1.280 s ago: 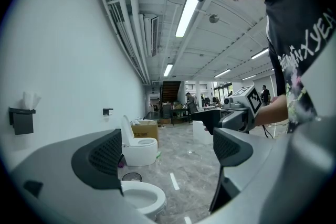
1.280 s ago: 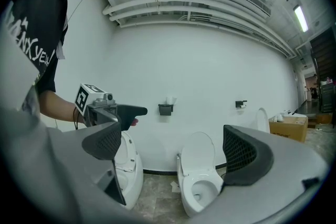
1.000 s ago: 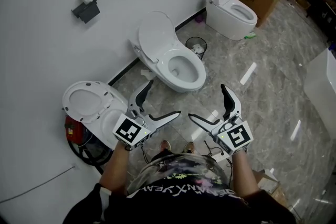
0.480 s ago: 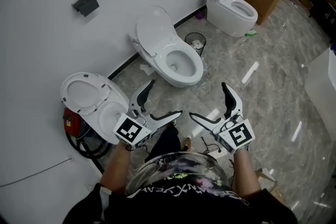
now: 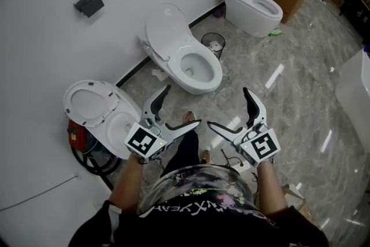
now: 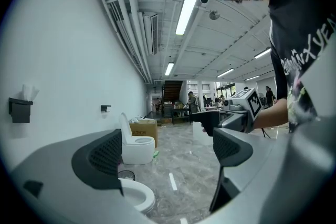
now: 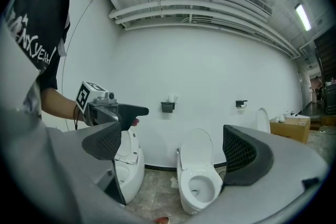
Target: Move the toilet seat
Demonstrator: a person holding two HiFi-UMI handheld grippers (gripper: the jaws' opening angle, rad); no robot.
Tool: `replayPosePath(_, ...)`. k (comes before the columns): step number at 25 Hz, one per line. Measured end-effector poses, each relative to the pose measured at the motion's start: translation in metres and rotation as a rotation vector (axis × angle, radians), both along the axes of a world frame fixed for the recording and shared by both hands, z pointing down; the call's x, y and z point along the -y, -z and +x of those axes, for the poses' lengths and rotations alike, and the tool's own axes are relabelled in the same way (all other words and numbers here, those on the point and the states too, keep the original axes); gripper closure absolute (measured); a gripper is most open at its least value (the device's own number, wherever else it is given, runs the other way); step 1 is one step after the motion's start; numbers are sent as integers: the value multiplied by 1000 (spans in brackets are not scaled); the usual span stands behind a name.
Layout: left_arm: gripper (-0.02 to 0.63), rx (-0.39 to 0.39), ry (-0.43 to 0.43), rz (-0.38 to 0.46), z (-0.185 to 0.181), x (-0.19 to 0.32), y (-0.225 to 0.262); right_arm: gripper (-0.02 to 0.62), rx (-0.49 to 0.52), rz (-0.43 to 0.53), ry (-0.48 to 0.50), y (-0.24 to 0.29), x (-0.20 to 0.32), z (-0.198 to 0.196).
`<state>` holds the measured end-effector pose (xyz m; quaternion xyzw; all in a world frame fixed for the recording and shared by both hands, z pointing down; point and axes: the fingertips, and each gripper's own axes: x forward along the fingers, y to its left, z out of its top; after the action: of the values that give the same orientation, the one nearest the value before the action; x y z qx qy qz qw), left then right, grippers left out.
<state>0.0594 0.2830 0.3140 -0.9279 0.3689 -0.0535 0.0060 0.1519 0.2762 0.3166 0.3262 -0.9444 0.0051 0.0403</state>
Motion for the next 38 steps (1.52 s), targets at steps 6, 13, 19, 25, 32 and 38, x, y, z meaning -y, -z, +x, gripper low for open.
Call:
replayPosePath(6,81,2,2,-8,-6,24,-6,9,-8,-3,0,-6,27,-4)
replayPosePath(13,81,-5,15,-25,-23,69,-14,9,-19,-12,-7,-13,73,-15)
replayPosePath(19,81,-19,20,-44,-41,131,-23,11,-33,-22,-21,-18,133,-28)
replayPosePath(25,81,-39,5,-60,-60,199,-30,9,-56,-43,-27,-24,200,-50)
replayPosePath(32,81,-59,-7,-100,-84,274,-41,9,-79,-67,-38,-30,273,-77)
replayPosePath(38,81,-75,-31,-131,-99,324,-49,9,-97,-101,-50,-37,323,-96)
